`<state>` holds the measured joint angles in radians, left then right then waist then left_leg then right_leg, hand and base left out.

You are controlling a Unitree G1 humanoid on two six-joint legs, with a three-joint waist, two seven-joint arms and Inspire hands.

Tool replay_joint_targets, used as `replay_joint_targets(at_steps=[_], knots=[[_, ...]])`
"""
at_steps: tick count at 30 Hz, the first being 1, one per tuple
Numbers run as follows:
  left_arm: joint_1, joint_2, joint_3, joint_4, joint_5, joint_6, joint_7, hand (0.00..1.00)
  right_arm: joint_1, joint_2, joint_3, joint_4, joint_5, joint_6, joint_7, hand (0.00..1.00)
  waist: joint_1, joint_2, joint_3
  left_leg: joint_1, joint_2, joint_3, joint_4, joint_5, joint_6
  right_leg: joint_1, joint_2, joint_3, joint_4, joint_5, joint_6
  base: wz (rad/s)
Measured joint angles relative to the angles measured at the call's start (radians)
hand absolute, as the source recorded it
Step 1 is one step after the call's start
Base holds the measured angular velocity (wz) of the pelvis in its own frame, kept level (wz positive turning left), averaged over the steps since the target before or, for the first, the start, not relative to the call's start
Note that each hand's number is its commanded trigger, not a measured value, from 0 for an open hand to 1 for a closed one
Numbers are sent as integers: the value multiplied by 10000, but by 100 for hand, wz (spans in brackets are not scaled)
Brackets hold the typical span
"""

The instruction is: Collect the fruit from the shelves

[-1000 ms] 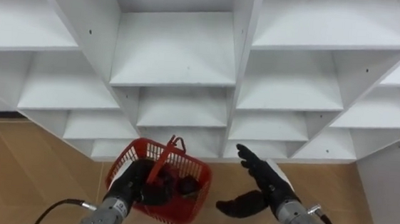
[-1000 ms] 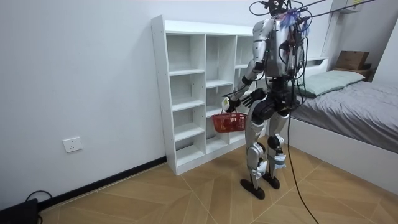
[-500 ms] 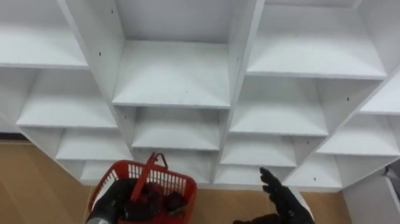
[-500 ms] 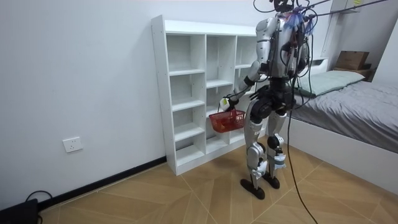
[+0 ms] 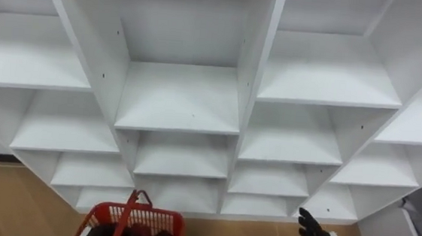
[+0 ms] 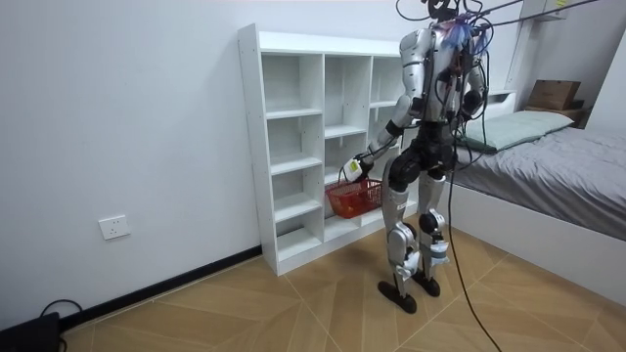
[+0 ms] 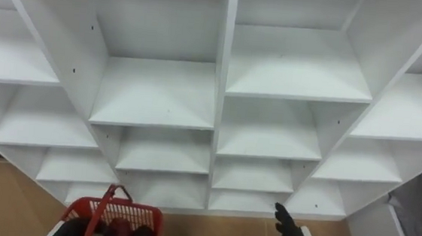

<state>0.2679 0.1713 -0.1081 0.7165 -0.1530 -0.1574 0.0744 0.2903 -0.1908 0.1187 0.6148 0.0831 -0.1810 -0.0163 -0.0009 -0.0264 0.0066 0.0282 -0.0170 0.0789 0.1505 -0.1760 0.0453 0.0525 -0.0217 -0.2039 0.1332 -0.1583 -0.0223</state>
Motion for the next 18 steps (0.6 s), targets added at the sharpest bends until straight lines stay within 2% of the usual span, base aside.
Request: replay_joint_targets(at_steps=[5, 8, 9, 11, 13, 16, 18], knots=[[-18, -8, 474, 941, -119, -22, 526, 100, 44, 15, -426, 1342, 122, -129, -292, 0, -13, 8, 7, 378, 2, -5, -209, -29, -2, 338, 16, 54, -4, -49, 46, 0], [95, -24, 1131, 1184, -136, -22, 758, 100, 187, 48, -887, 2108, 310, -133, -485, 0, 22, -9, 16, 531, -4, 1, -203, -95, -10, 483, 31, 140, -3, -109, 43, -2], [98, -19, 1551, 1590, -144, -105, 829, 100, 138, 81, -1132, 2672, 313, -145, -581, 0, 85, 7, -21, 549, -4, 12, -188, -117, -11, 499, 32, 159, -3, -135, 40, -5], [-55, -12, 2056, 2186, -173, -118, 998, 100, 16, 78, -1463, 3441, 376, -102, -754, 0, 75, 18, -41, 554, -4, 26, -141, -150, -12, 512, 31, 167, -4, -147, 31, -3], [-28, -15, 2295, 2556, -384, -128, 1115, 100, 74, 75, -1715, 4030, 667, -93, -897, 0, 55, 49, -59, 557, -10, 24, -136, -153, -8, 531, 23, 158, -3, -153, 39, 0], [-23, -67, 2693, 3172, -448, 53, 1134, 100, 53, 93, -1924, 4908, 1147, 145, -1042, 0, 63, 114, -68, 609, -17, 23, -140, -157, -1, 567, 6, 115, 0, -160, 47, 0], [103, -82, 3060, 3370, -501, 300, 1188, 100, 77, 179, -2318, 5305, 1144, 458, -1038, 0, 41, 162, -61, 735, -21, 1, -118, -204, 5, 689, -8, 64, -4, -210, 52, 4]])
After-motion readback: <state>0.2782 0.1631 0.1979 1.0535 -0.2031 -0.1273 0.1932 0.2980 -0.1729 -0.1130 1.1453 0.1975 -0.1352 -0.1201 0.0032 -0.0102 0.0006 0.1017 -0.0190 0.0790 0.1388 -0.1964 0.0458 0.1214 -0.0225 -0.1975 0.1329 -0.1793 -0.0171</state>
